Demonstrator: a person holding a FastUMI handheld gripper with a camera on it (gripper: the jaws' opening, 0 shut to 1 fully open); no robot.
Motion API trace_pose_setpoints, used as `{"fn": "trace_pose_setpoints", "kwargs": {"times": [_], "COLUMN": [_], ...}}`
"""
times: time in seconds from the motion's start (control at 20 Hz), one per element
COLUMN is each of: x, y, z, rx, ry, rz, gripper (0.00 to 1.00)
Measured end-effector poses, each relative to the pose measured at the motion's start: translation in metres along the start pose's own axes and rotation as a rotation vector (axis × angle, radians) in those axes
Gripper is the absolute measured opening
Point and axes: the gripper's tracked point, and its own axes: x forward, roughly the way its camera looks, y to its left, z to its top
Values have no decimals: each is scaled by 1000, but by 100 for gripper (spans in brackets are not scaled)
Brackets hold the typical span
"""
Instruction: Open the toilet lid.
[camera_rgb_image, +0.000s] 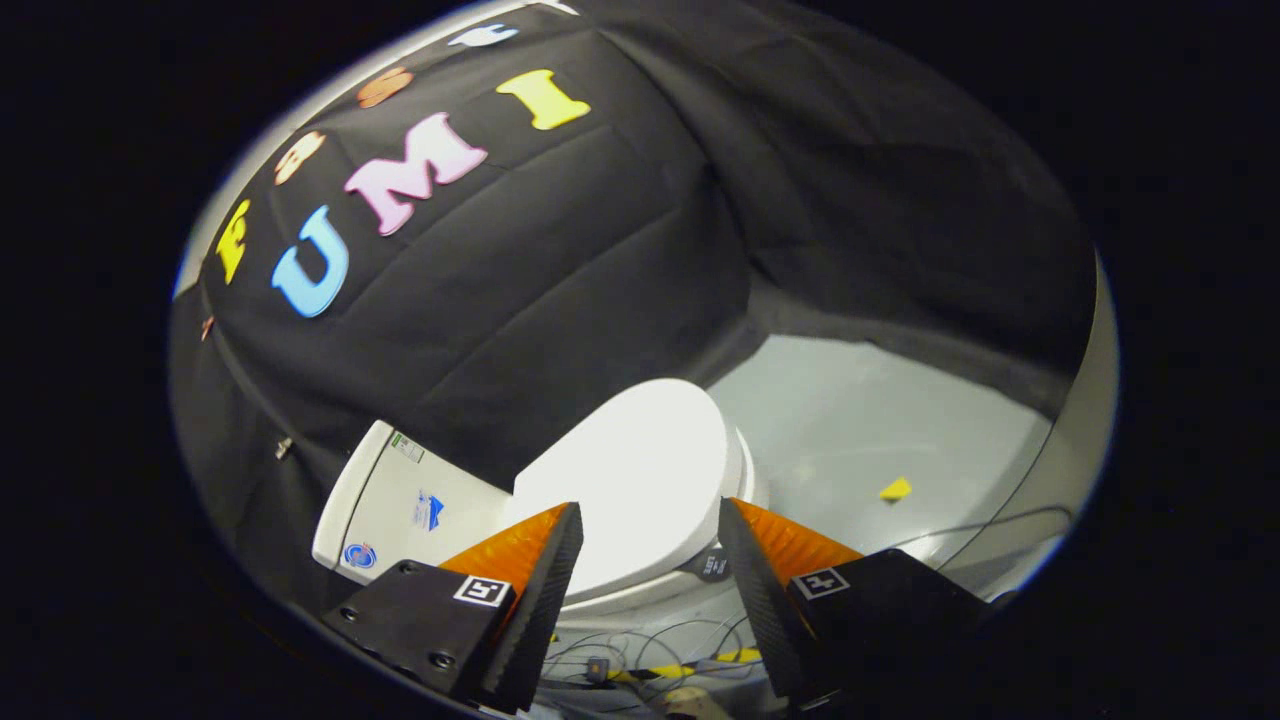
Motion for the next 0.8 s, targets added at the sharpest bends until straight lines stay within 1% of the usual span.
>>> {"fn": "trace_pose_setpoints", "kwargs": {"times": [0.15, 0.2, 0.4, 0.6, 0.65, 0.8], "x": [24, 32, 60, 84, 90, 102], "y": [-23, -30, -54, -70, -74, -83], "z": [-29, -37, -62, -87, -91, -107], "rx": [-10, 4, 171, 256, 281, 341], "ry": [58, 78, 152, 204, 219, 249], "rz": [-54, -67, -95, -128, -138, -136], "gripper": [87, 87, 87, 87, 81, 80]}}
